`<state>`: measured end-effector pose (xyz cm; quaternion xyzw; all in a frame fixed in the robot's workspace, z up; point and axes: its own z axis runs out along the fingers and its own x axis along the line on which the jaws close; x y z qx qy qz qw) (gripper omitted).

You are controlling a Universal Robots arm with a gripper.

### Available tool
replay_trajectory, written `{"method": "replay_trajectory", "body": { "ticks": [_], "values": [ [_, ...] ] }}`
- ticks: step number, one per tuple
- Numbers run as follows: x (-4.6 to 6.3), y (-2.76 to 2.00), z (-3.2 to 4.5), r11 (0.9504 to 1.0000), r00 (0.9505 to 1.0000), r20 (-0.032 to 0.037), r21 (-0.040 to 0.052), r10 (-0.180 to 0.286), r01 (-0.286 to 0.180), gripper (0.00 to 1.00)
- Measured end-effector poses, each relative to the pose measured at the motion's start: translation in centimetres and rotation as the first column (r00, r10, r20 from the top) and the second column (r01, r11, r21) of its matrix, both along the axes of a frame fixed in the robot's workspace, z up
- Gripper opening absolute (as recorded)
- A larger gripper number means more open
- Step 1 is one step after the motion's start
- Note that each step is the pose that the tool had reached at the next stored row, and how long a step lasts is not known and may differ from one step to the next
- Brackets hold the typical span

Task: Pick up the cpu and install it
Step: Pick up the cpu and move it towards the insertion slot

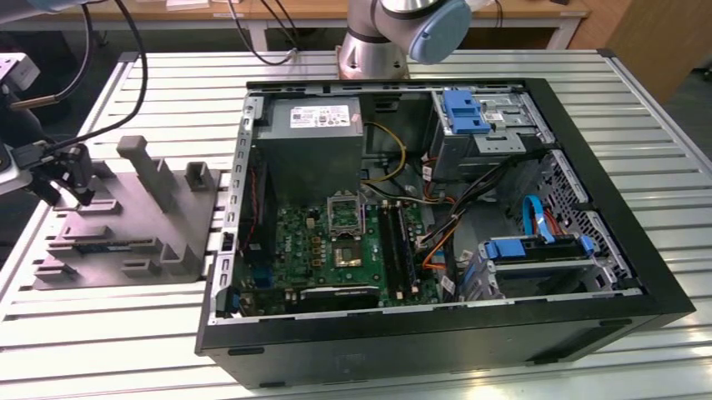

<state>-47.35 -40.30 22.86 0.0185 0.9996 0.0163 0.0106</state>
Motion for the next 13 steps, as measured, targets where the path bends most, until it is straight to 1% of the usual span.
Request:
{"method": "replay_trajectory", "body": {
  "ticks": [13],
  "values": [
    [0.0,0.0,0.42,1.0,1.0,-0.0001,0.0,0.0,0.0,0.47]
  ]
}}
